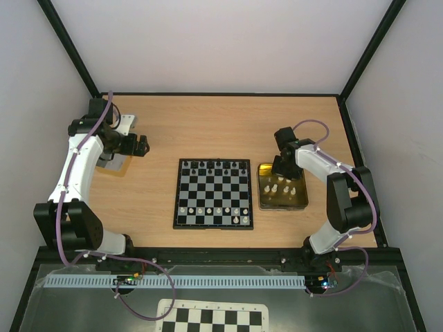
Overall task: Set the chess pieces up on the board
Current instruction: Pick up the chess piece from the storage box.
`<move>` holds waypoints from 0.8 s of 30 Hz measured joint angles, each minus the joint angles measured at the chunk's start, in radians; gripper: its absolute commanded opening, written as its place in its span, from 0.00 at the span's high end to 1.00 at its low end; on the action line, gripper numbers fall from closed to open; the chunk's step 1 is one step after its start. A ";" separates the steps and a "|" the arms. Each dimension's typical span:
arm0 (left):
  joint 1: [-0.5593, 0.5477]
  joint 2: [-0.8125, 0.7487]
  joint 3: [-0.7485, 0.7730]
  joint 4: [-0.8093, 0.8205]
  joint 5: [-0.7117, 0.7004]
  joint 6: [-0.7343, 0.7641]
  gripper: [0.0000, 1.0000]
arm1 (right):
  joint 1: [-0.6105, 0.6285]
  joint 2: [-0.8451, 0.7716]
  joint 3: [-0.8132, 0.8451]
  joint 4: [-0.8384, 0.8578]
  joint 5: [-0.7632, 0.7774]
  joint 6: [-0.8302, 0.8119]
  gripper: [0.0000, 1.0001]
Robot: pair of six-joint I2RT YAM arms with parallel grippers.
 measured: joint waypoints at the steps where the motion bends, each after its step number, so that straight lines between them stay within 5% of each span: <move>1: 0.000 0.000 0.000 0.000 0.000 0.000 0.01 | 0.000 0.000 0.000 0.001 -0.001 0.000 0.98; 24: -0.005 0.000 0.002 0.000 0.006 -0.002 0.01 | 0.071 -0.082 0.181 -0.158 0.028 0.003 0.98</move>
